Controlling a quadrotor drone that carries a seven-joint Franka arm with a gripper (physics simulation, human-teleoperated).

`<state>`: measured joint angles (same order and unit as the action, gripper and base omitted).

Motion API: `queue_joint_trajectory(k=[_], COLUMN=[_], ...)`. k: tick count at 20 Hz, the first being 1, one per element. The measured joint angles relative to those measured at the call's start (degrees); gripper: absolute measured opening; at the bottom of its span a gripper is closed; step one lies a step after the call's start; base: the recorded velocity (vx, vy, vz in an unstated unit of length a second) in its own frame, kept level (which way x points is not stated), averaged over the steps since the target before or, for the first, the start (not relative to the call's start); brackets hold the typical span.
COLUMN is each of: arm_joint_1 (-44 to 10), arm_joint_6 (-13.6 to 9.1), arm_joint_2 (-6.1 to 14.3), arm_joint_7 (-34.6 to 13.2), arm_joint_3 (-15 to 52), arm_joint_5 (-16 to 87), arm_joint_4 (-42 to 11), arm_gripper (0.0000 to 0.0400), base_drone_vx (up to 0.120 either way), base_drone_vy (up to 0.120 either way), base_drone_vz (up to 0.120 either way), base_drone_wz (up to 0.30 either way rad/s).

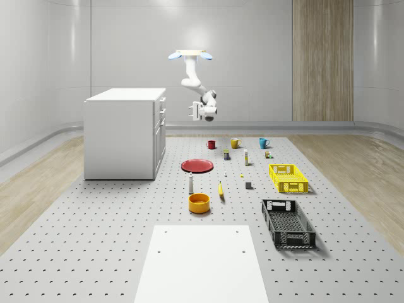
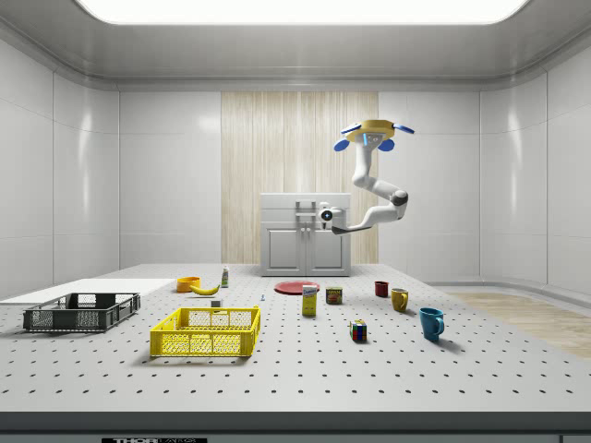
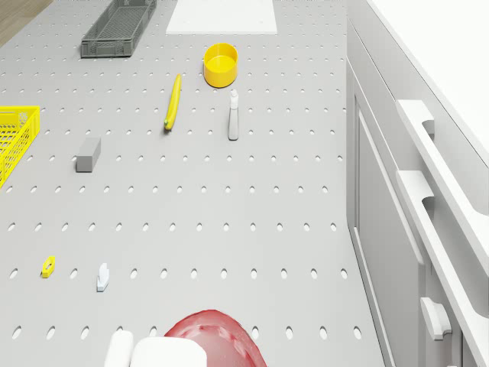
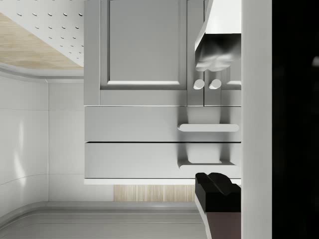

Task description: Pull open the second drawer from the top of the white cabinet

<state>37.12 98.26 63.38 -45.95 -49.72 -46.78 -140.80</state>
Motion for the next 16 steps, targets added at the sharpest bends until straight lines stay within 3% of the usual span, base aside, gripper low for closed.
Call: queue_joint_trajectory(k=[2,6,16], arm_joint_1=[0.2,0.7,1.9], arm_joint_6=[0.2,0.6,5.2], arm_joint_2=[0.3,0.8,1.6], arm_joint_7=[-0.2,-0.5,-0.4], arm_joint_3=[-0.1,-0.2,2.9], arm_joint_5=[0.2,0.6,-1.5], arm_joint_4=[0.0,-0.1,-3.0], arm_gripper=[0.03,0.03,0.03], base_drone_vx=[0.04,0.0,0.0], base_drone_vy=[-0.02,-0.11,0.0], base_drone_vz=[0.0,0.0,0.0], base_drone_wz=[0.0,0.0,0.0])
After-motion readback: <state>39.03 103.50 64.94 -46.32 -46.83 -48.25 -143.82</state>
